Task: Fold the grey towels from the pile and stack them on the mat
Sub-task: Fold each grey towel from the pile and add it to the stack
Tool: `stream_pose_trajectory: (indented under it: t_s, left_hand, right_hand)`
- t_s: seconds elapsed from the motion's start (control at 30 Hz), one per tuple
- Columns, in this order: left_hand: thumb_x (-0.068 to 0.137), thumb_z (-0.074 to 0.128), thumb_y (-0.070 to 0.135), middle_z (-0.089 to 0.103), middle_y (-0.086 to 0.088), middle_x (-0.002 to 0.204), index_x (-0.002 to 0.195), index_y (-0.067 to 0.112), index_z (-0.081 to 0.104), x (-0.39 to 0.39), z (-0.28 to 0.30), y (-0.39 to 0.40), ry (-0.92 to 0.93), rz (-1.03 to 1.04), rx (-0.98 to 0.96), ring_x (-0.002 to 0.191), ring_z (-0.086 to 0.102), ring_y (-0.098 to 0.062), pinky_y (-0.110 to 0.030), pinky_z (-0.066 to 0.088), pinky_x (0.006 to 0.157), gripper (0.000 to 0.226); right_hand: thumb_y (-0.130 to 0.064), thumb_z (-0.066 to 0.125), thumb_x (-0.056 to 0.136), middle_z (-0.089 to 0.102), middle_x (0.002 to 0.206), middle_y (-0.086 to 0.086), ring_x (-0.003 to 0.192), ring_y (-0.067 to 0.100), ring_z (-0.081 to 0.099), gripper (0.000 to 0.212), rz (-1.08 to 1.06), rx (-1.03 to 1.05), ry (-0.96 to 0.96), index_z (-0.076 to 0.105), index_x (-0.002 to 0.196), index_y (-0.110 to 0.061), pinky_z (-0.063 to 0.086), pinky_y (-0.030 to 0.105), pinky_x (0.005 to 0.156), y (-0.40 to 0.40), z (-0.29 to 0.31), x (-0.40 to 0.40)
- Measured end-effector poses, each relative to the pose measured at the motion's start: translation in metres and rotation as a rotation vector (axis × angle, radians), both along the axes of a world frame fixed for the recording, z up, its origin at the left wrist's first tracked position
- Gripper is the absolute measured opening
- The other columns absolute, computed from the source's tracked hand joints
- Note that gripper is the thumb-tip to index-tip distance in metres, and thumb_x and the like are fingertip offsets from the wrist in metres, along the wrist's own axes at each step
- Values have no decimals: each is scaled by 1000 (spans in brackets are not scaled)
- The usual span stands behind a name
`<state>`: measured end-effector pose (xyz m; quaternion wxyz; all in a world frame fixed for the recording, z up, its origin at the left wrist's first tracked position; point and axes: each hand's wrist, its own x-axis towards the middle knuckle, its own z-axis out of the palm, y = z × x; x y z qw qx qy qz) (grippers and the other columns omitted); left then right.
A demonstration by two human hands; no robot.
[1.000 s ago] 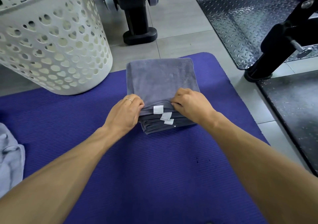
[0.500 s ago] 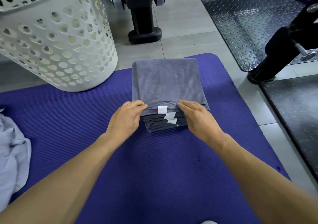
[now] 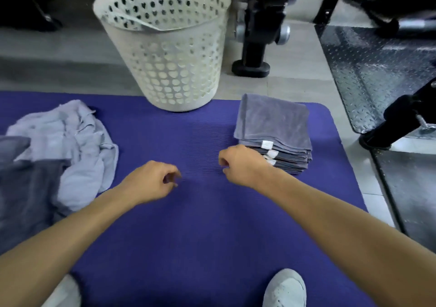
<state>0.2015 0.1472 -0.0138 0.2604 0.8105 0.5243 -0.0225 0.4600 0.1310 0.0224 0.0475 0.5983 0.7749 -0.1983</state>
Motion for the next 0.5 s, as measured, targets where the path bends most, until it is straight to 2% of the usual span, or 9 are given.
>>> stream_pose_trajectory:
  t_s: [0.07,0.13,0.23,0.33,0.5]
  left_hand:
    - [84,70,22,71,10,88,103,26,72,-46,10,-24,11,61,15,83,66,-15,-36,54,77,20]
    - [83,71,18,73,4,90,103,22,73,-90,17,-49,-3,159,25,85,67,-19,-36,54,79,20]
    - [83,69,13,73,5,88,100,23,73,-158,20,-78,-45,350,-36,80,70,-15,-33,56,78,19]
    - [80,68,7,75,3,90,95,20,74,-228,11,-100,-73,478,-16,85,70,-14,-33,55,81,20]
    - [82,65,-3,75,-10,92,93,8,75,-305,-20,-113,-201,761,16,90,69,-24,-25,47,77,18]
  right_hand:
    - [-16,57,89,59,104,3,90,27,57,13,15,-36,29,48,90,-24,40,30,68,-5,9,-42]
    - [-15,57,88,60,106,1,89,26,58,12,35,-55,80,50,92,-24,44,30,69,-13,11,-88]
    - [-19,60,89,61,107,-1,92,22,59,13,32,-79,201,60,102,-21,50,31,74,-25,8,-155]
    - [-19,62,89,61,99,-6,93,14,57,18,23,-103,343,65,107,-20,54,34,83,-34,4,-218]
    - [-15,64,88,66,95,-5,89,13,64,14,11,-160,448,68,101,-18,56,32,80,-36,-11,-298]
